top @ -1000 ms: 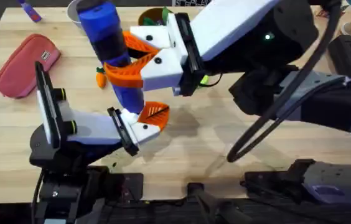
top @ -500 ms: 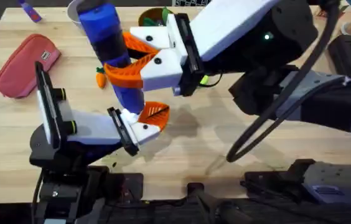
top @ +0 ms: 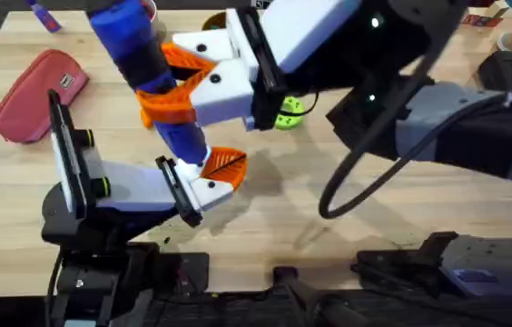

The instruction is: Pick up the gripper from the table and insert it into the empty holder that is missing its gripper. Then pick up a screw, insert it into the mounting hole, and use the screwdriver to tighten it. Finally, clean up the table by picking up the vegetable and placing it into the bucket.

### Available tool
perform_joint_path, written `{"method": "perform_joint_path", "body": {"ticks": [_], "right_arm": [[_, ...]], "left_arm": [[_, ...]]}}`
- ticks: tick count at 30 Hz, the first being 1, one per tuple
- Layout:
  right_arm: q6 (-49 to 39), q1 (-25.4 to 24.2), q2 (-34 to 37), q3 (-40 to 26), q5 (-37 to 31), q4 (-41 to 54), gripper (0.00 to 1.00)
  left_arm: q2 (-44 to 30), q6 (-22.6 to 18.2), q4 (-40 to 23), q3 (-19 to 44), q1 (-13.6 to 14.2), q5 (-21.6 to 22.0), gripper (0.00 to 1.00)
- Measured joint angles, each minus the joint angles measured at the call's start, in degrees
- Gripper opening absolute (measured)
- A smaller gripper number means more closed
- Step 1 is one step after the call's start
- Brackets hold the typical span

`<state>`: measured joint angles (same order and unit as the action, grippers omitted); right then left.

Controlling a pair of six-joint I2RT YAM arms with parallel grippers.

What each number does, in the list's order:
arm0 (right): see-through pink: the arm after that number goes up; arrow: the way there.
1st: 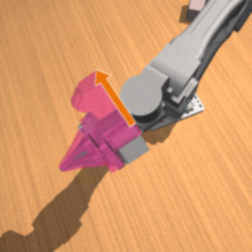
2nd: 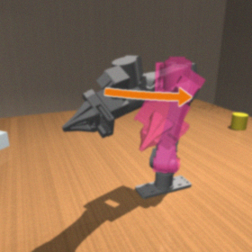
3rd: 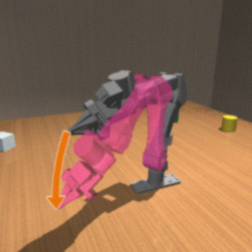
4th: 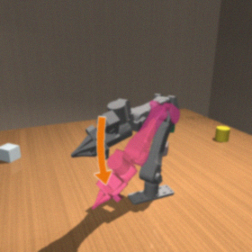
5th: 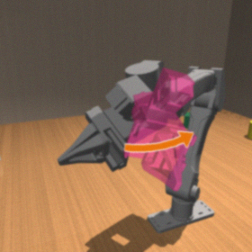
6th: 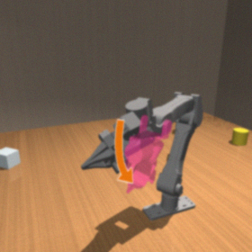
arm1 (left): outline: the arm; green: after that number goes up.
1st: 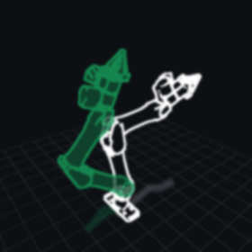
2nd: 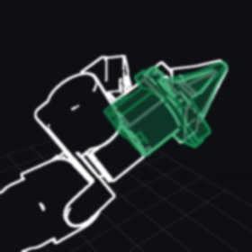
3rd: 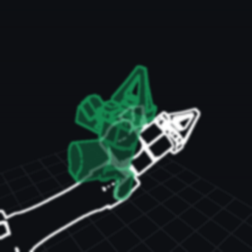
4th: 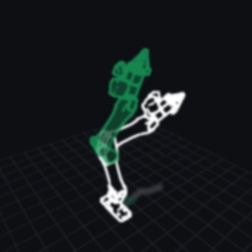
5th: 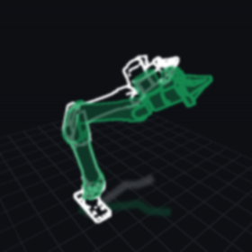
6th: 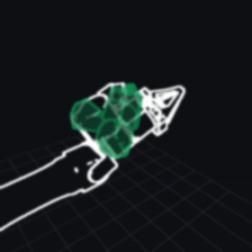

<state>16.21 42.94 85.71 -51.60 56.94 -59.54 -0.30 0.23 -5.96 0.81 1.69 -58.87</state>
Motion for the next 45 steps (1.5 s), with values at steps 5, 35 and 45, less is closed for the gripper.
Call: {"method": "perform_joint_path", "body": {"ticks": [5,35,45], "right_arm": [[0.04,-0.59,-0.16,-5.41,1.40,1.42,0.023],[-41.17,-11.04,-13.67,-19.46,-39.46,84.22,0.023],[-71.94,-18.25,-9.65,-21.52,-58.29,105.84,0.023]], "left_arm": [[0.00,0.00,-0.23,0.03,0.00,-0.02,0.019],[0.00,0.00,-0.25,0.03,0.00,-0.02,0.019],[-0.02,0.00,-0.26,0.03,0.00,-0.02,0.019]]}}
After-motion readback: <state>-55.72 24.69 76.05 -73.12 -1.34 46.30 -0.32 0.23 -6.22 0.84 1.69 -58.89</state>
